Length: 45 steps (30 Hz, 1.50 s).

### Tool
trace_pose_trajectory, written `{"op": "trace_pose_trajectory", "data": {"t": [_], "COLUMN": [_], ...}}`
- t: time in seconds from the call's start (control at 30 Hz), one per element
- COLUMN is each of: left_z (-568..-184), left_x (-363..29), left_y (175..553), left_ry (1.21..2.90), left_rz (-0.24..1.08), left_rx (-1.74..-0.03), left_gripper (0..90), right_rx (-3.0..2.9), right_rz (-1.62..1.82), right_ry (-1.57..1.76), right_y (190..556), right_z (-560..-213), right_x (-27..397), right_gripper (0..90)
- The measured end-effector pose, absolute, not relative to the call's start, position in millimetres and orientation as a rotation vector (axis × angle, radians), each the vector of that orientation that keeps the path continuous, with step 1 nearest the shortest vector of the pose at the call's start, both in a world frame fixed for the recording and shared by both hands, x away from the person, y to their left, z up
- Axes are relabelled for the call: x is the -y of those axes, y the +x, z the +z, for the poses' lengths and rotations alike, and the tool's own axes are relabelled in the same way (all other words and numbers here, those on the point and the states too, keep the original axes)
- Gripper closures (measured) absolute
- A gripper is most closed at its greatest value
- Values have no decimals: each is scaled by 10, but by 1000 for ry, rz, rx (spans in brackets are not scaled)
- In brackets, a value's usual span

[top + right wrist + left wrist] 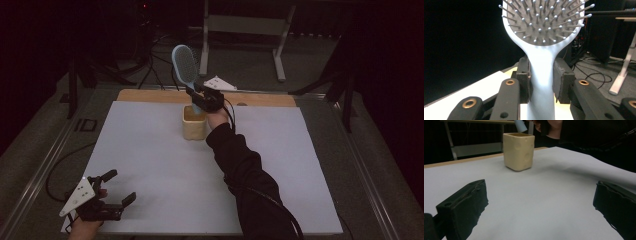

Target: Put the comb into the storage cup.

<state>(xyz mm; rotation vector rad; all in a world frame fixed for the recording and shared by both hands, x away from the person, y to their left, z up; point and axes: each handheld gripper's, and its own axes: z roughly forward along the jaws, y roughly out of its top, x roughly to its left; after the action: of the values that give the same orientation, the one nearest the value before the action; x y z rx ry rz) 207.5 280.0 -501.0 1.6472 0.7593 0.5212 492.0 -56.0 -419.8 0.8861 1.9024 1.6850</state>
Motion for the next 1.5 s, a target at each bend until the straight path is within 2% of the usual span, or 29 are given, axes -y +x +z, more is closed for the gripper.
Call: {"op": "trace_pose_trajectory", "data": {"t": [1.2, 1.23, 1.33, 1.4, 1.43, 1.5], "left_z": [-5028, -5029, -5029, -5030, -5028, -5026], "left_x": [-2802, -2801, -2801, -2799, -2798, -2797], "left_y": [2081, 2081, 2081, 2081, 2080, 2078], "left_ry": [1656, 1656, 1656, 1656, 1657, 1658], "left_rz": [514, 514, 513, 512, 512, 514], "left_rx": [-763, -763, -763, -762, -761, -758], "left_gripper": [0, 0, 0, 0, 0, 0], "right_rx": [-1974, -1982, -2004, -2027, -2031, -2043], "right_rz": [1621, 1630, 1635, 1642, 1631, 1628], "right_ry": [809, 807, 791, 791, 782, 785], "right_y": [4828, 4828, 4813, 4805, 4798, 4790], "right_z": [-4493, -4497, -4500, -4493, -4494, -4496], "right_x": [582, 584, 585, 576, 571, 570], "right_gripper": [687, 664, 352, 186, 133, 88]}}
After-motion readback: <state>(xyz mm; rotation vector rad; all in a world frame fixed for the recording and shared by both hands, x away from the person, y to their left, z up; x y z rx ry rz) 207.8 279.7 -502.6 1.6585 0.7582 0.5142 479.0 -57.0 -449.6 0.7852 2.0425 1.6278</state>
